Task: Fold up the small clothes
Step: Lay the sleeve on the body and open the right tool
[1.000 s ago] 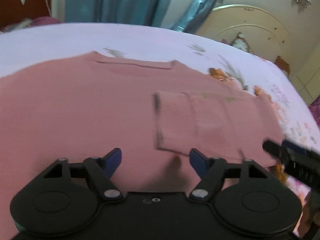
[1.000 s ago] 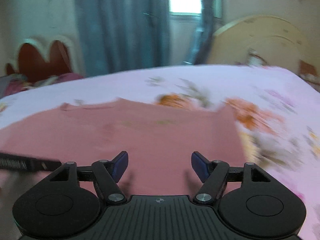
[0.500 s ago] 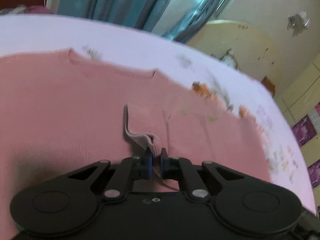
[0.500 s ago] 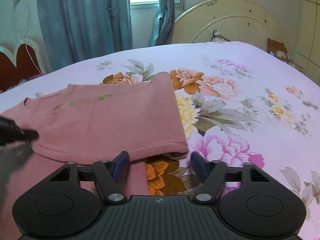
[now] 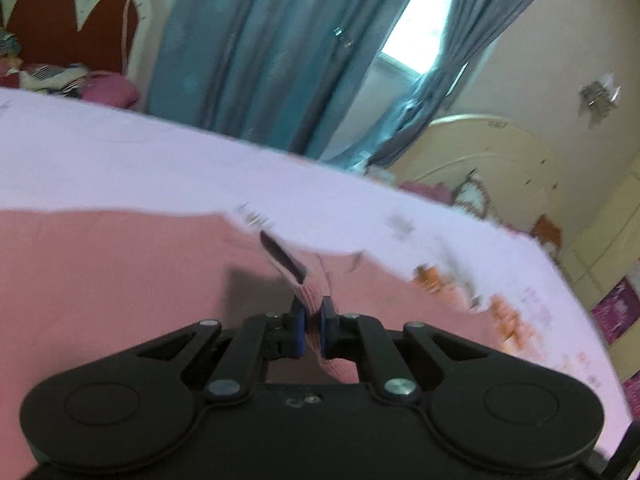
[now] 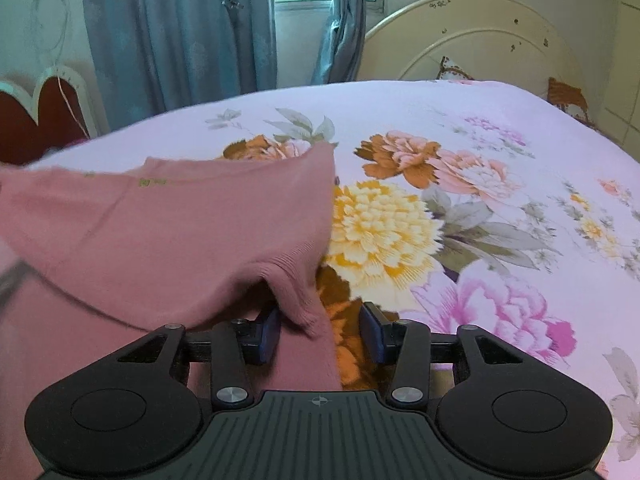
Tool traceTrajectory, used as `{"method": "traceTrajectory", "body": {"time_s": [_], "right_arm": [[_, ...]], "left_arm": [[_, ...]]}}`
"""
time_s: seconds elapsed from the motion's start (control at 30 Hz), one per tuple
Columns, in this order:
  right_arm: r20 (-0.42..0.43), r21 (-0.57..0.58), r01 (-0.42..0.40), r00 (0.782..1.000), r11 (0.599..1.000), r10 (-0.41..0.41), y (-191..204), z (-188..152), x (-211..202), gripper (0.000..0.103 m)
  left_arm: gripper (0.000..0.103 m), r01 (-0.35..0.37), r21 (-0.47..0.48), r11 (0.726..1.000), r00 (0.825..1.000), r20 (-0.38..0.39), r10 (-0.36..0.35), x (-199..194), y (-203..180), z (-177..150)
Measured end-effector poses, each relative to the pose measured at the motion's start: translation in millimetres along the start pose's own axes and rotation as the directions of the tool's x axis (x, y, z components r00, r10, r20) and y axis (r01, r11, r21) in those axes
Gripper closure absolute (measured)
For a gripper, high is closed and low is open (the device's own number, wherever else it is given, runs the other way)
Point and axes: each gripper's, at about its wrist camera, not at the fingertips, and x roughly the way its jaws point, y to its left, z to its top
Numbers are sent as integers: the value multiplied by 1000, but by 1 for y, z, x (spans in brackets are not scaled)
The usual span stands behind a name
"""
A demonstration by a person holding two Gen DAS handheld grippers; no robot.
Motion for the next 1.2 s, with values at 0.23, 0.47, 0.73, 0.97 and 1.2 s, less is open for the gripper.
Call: {"method": "traceTrajectory", "body": {"time_s": [0.23, 0.47, 0.73, 0.97, 1.2], "right_arm": [[-5, -2, 14, 1000, 1000, -14, -8, -3, -1, 96], [-43, 6, -8, 999, 1000, 8, -16, -8, -11, 96], [18, 31, -34, 999, 999, 34, -29, 9, -39, 95], [3, 65, -77, 997, 995, 77, -27, 47, 0, 71], [1, 69, -98, 995, 993, 98, -21, 74, 46, 49]], "left_arm": [[96, -115, -6, 993, 993, -24, 115, 3, 32, -32], [88, -179, 94, 979, 981, -63, 185, 11, 29, -41], [69, -210, 114, 971, 977, 49, 206, -24, 25, -31], [67, -139, 156, 978, 990, 18, 138, 7, -3, -24], [67, -167, 129, 977, 983, -58, 176, 43, 8, -27]]}}
